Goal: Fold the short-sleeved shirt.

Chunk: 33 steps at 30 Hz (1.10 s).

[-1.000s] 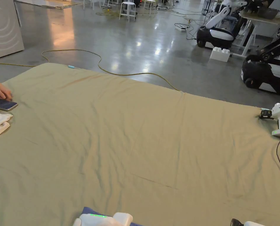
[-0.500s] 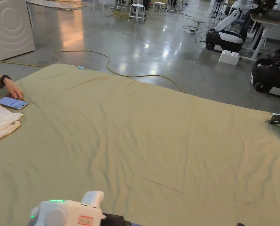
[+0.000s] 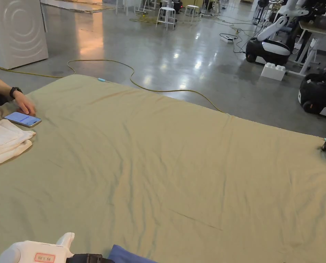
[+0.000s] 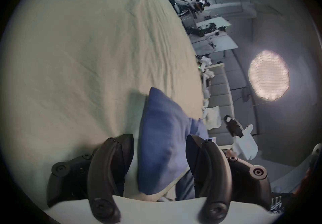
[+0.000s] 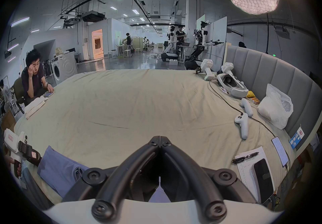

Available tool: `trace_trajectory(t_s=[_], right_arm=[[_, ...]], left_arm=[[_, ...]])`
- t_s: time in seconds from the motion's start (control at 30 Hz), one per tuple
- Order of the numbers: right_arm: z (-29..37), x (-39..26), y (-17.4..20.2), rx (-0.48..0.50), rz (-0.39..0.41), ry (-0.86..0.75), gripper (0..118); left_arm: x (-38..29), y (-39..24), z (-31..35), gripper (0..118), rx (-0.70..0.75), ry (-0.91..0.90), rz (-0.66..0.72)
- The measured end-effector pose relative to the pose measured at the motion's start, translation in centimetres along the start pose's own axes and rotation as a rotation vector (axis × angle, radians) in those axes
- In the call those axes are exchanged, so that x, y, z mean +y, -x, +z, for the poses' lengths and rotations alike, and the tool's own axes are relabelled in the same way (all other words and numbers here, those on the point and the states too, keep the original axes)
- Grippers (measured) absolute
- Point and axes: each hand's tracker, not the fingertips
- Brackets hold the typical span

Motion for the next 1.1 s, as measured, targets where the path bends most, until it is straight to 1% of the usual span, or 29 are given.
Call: trace_trajectory(t_s=[0.03,0.1,0.13,0.17,0.23,0.27,0.3,0.33,0.37,0.4,0.5,0.53,0.63,0.67,0.73,0.77,0.87,0.97,1.03,1.1], right_arm=[[0.0,0.0,0.0,0.0,0.001,0.002,0],[0.0,-0.1,0.1,0.0,0.002,0.006,0],[0.0,-0.1,0.1,0.0,0.003,0.008,0],[-0.1,-0.1,0.2,0.001,0.004,0.011,0],[0.1,-0.1,0.3,0.001,0.002,0.014,0],[0.1,-0.1,0.3,0.001,0.002,0.014,0],[0.1,-0.1,0.3,0.0,0.002,0.015,0],[0.1,-0.1,0.4,-0.001,0.002,0.016,0],[0.2,-0.1,0.4,0.0,0.002,0.016,0],[0.2,-0.1,0.3,0.0,0.003,0.017,0],[0.3,0.2,0.4,-0.003,0.004,0.014,0],[0.4,0.3,0.3,-0.001,0.001,0.014,0],[0.4,0.6,0.4,0.004,-0.001,0.014,0],[0.3,0.7,0.4,0.007,0.0,0.013,0],[0.3,0.8,0.5,0.011,0.005,0.011,0],[0.1,0.8,0.5,0.015,0.006,0.012,0],[-0.1,0.8,0.6,0.024,0.007,0.01,0],[-0.5,0.7,0.6,0.034,0.007,0.01,0],[-0.6,0.7,0.6,0.04,0.009,0.011,0],[-0.7,0.6,0.7,0.042,0.009,0.011,0]], left_arm=[[0.1,0.3,-0.3,68,-0.001,0.007,0.029],[0.0,0.9,-1.1,68,-0.064,0.009,0.069],[-0.3,-0.8,-1.3,66,-0.108,0.034,0.068],[-0.4,-0.8,-1.8,63,-0.123,0.052,0.063],[-0.6,-1.5,-2.3,56,-0.098,0.043,0.04],[-1.1,-2.8,-2.3,51,-0.074,0.045,0.015],[-1.1,-3.2,-2.7,29,-0.027,0.065,-0.014],[-1.4,-3.8,-3.0,19,0.026,0.069,-0.042],[-1.7,-4.1,-2.9,18,0.025,0.067,-0.064],[-0.2,-2.9,-2.2,18,-0.001,0.063,-0.064],[0.0,-4.1,-1.0,17,0.003,0.036,-0.046],[0.2,-3.8,-0.3,16,0.003,0.024,-0.058],[1.0,-6.1,1.8,15,0.047,0.015,-0.126],[1.3,-7.2,2.7,15,0.097,0.004,-0.139],[2.1,-8.6,4.8,15,0.144,-0.011,-0.167],[2.7,-9.2,6.2,15,0.203,-0.034,-0.169],[3.6,-11.4,10.2,15,0.316,-0.094,-0.205],[4.0,-14.0,13.5,15,0.476,-0.143,-0.239],[4.1,-15.3,14.5,15,0.549,-0.182,-0.233],[4.1,-15.8,14.4,15,0.603,-0.178,-0.239]])
